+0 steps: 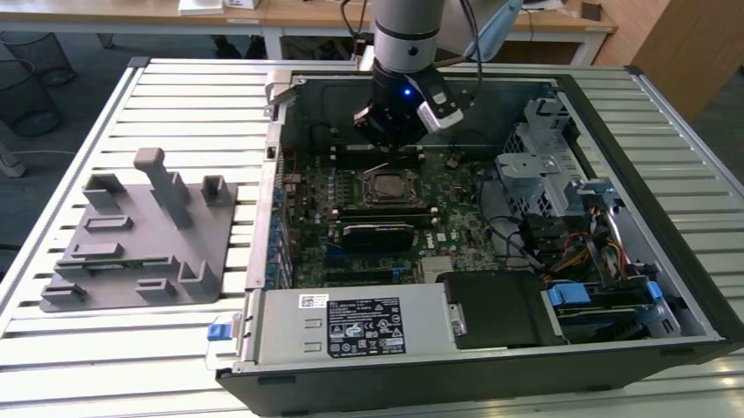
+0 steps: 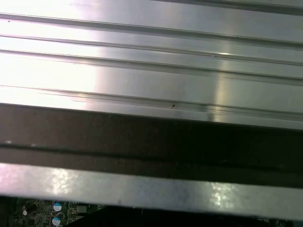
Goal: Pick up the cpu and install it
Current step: 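Install the first cpu locking lever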
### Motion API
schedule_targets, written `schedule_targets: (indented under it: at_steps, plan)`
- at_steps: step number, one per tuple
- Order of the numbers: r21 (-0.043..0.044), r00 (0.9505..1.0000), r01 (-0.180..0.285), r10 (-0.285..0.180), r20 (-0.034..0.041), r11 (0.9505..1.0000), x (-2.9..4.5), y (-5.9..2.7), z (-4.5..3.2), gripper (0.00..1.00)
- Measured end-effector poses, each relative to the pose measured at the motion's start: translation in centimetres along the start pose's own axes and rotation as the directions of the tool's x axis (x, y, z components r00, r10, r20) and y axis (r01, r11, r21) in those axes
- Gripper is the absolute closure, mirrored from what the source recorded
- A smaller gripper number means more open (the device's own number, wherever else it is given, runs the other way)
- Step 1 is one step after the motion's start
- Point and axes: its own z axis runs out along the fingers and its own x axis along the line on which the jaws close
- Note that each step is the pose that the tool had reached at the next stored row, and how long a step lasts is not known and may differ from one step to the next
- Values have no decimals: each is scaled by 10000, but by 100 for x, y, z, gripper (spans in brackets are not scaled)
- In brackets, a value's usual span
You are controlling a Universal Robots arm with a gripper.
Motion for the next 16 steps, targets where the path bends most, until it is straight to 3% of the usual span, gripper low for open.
schedule_targets:
  at_steps: [11,16]
  plan:
    - [131,10000,0,0,-16,9999,-18,-3,52,89]
    - [134,10000,1,0,-78,9999,-61,-7,86,89]
